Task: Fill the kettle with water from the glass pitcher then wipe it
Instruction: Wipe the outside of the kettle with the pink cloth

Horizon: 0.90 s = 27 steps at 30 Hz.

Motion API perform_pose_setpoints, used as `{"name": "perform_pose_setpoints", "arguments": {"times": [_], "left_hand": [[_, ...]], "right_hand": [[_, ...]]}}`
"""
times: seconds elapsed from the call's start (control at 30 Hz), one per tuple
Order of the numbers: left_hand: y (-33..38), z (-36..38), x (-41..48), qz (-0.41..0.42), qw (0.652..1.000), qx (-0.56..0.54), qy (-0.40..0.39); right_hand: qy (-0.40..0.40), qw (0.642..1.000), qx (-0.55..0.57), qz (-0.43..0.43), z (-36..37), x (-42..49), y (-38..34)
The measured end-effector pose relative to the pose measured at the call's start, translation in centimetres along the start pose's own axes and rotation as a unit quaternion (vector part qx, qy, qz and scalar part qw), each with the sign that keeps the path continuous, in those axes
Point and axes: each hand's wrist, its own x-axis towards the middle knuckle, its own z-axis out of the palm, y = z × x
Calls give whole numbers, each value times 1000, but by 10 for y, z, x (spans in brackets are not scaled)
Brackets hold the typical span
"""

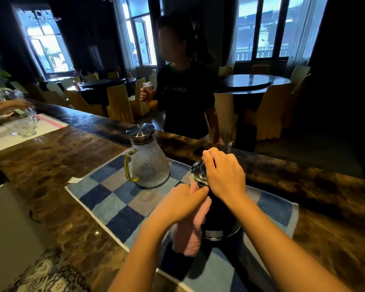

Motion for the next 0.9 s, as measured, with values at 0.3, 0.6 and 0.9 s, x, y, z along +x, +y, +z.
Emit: {"name": "perform_pose_setpoints", "arguments": {"times": [0.3,0.6,0.9], "left_hand": [[-29,108,-50,-156,827,-398,366],[-25,75,-43,12,924,-269,272],[-28,39,-15,-92,900,-418,78]], "right_hand": [[-8,1000,15,12,-2,-1,-2],[-7,1000,12,6,-3,-1,-3],[-3,1000,1,5,-1,0,-3]]}}
